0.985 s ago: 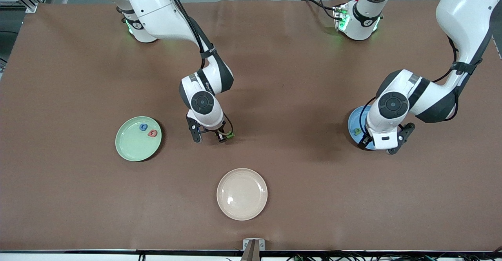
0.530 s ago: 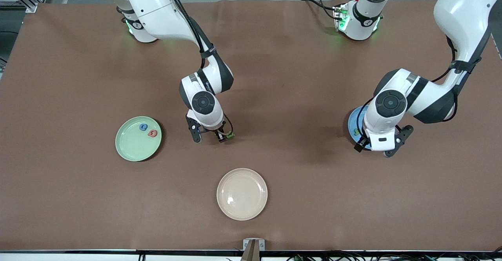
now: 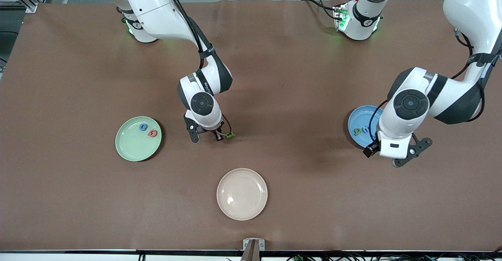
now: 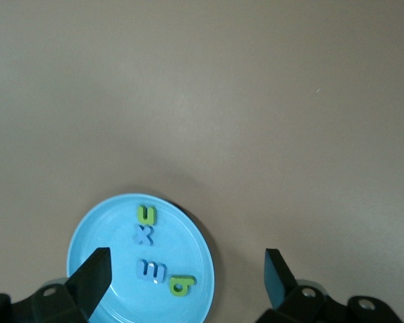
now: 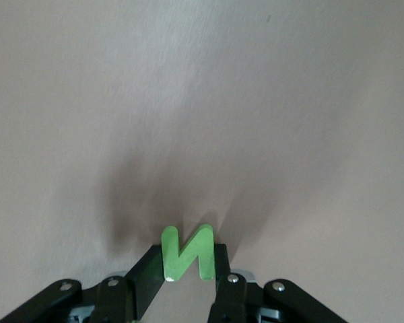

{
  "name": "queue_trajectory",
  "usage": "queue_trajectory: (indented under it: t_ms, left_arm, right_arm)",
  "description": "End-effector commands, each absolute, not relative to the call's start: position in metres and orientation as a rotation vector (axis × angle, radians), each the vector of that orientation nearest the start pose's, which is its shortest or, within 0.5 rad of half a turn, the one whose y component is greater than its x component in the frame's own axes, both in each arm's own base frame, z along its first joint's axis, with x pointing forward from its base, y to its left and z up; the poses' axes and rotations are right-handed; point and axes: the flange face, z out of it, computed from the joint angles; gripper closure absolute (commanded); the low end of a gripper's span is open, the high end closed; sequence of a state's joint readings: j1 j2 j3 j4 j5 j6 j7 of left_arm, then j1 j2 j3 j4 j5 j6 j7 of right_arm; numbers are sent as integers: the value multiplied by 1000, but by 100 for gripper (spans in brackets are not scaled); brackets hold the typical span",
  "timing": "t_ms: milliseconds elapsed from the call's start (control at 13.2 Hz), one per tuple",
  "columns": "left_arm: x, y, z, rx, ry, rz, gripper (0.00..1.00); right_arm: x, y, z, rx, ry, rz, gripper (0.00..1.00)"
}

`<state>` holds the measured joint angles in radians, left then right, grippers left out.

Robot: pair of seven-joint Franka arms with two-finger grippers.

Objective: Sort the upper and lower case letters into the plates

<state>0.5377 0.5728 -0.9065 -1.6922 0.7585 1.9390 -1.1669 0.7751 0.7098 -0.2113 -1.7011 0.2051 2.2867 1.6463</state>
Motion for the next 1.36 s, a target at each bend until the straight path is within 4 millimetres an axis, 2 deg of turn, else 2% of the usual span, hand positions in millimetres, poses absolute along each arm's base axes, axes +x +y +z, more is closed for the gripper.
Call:
queue_trajectory:
  t_ms: [0, 152, 303, 455, 682, 985, 1136, 1288]
  left_arm:
    - [651, -120, 402, -2805, -726, -189, 0]
    - [655, -117, 427, -2815, -627, -168, 0]
    - [656, -113, 447, -2820, -536, -146, 0]
    - [657, -105, 469, -2815, -475, -120, 0]
    - [652, -97, 503, -2795, -388, -138, 0]
    - [629, -108, 548, -2795, -325, -140, 0]
    - [621, -116, 560, -2819, -291, -132, 0]
    - [606, -129, 588, -2847, -261, -157, 0]
  right_arm:
    - [562, 332, 213, -2785, 1738, 143, 100]
    - [580, 294, 254, -2834, 1651, 155, 100]
    - [596, 254, 281, -2877, 1553, 151, 100]
    - [600, 206, 286, -2928, 1428, 156, 100]
    - [597, 140, 278, -2963, 1245, 91, 100]
    - [590, 75, 250, -3013, 1073, 31, 100]
    - [584, 50, 240, -3025, 1044, 36, 100]
    - [574, 32, 226, -3033, 1020, 9, 100]
